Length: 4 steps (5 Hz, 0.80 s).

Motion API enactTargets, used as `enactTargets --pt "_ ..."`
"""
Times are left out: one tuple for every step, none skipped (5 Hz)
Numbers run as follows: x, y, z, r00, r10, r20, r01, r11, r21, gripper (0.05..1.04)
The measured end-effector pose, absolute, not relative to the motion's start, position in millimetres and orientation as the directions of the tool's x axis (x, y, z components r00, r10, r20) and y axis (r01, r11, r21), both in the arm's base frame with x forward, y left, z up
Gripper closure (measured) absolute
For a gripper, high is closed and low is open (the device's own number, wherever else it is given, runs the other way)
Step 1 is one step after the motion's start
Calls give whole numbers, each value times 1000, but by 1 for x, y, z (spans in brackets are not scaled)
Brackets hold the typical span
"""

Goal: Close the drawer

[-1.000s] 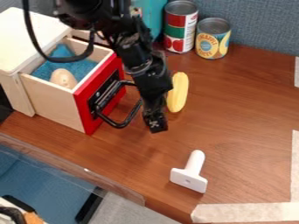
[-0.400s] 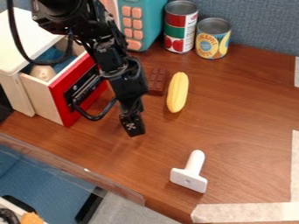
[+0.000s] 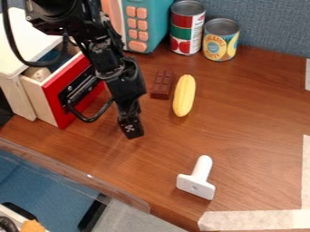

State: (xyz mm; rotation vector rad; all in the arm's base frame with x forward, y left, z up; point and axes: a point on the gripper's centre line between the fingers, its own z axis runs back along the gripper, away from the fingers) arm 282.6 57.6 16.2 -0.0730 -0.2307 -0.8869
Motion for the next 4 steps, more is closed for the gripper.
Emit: enactTargets --pt "284 71 19 637 -733 237 748 662 36 83" --pt "283 87 18 674 -700 237 714 699 32 83" --pt "282 97 17 692 -682 236 697 717 28 83" --pt "281 102 17 699 -677 231 691 722 25 83"
